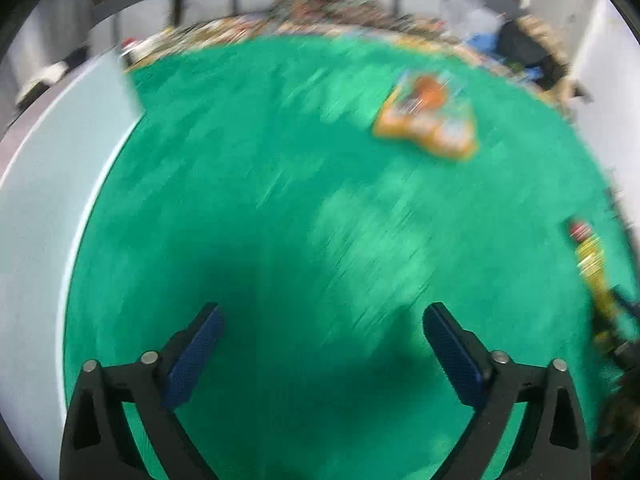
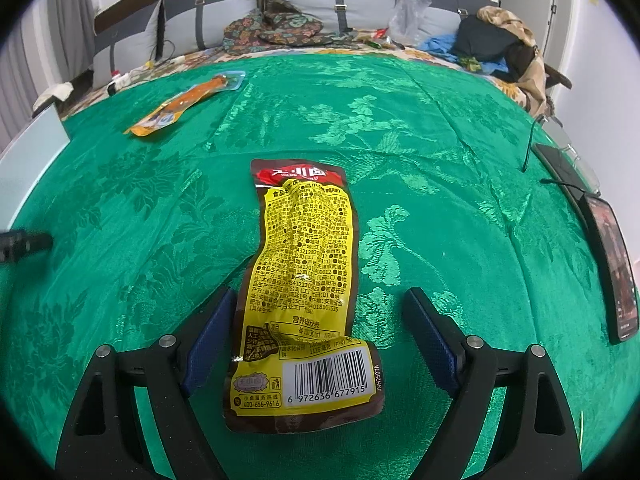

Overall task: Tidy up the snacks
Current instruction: 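Grasp yellow red-topped pouch with right tool while left tool grasps orange sausage pack, then lift both held packs off the bed with both tools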

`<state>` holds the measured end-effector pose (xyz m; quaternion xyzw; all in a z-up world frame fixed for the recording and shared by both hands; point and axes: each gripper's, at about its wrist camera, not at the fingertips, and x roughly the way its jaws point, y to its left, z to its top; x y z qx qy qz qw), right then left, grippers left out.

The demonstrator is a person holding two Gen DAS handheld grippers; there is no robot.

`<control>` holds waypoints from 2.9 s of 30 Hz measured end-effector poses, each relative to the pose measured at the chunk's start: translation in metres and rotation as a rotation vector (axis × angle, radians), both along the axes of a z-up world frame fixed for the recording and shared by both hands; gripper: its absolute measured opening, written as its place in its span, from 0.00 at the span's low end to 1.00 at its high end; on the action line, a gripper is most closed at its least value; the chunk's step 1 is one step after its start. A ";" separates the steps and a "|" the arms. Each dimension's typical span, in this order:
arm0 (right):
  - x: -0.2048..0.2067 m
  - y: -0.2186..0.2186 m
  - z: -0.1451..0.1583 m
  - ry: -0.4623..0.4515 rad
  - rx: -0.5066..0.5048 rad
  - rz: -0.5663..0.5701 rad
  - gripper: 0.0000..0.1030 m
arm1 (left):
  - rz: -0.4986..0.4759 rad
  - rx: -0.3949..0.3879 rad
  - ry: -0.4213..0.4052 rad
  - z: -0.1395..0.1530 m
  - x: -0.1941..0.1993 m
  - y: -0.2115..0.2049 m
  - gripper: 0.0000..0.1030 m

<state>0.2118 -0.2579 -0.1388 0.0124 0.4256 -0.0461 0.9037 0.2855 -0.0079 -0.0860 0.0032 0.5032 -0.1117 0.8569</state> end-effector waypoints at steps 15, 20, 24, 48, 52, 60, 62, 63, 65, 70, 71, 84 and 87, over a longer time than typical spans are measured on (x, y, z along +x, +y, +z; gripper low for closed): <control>0.000 0.000 0.000 0.000 0.001 0.000 0.85 | -0.319 0.049 0.091 0.006 0.193 -0.154 0.95; 0.000 0.000 0.000 0.000 0.001 0.000 0.85 | -0.219 0.101 0.132 -0.023 0.215 -0.148 0.96; 0.000 0.000 0.000 0.000 0.001 0.000 0.85 | -0.208 0.136 0.105 -0.030 0.217 -0.149 1.00; 0.000 0.000 0.000 0.000 0.001 0.000 0.85 | -0.183 0.092 0.079 -0.014 0.025 -0.085 0.67; -0.001 0.000 0.000 0.000 0.002 0.000 0.85 | -0.180 0.097 0.109 -0.020 -0.024 -0.061 0.75; 0.000 0.000 0.000 -0.001 0.002 0.000 0.85 | -0.263 0.128 0.079 -0.029 -0.032 -0.061 1.00; 0.000 0.000 0.000 -0.001 0.002 0.000 0.85 | -0.278 0.122 0.065 -0.029 -0.029 -0.060 1.00; -0.001 0.000 0.000 0.000 0.002 0.000 0.85 | -0.284 0.119 0.055 -0.029 -0.029 -0.060 1.00; 0.000 0.001 0.000 0.000 0.002 0.000 0.85 | -0.295 0.115 0.036 -0.029 -0.030 -0.059 1.00; 0.000 0.000 0.000 0.000 0.002 0.000 0.85 | -0.296 0.122 0.061 -0.028 -0.030 -0.059 1.00; 0.000 0.000 0.000 0.000 0.002 0.000 0.85 | -0.285 0.122 0.068 -0.027 -0.030 -0.059 0.99; 0.027 -0.001 0.005 0.182 0.032 0.007 0.87 | -0.175 0.123 0.018 -0.004 -0.045 -0.052 0.55; 0.046 -0.002 0.008 0.285 0.059 -0.034 0.88 | -0.171 0.135 0.014 -0.005 -0.050 -0.052 0.55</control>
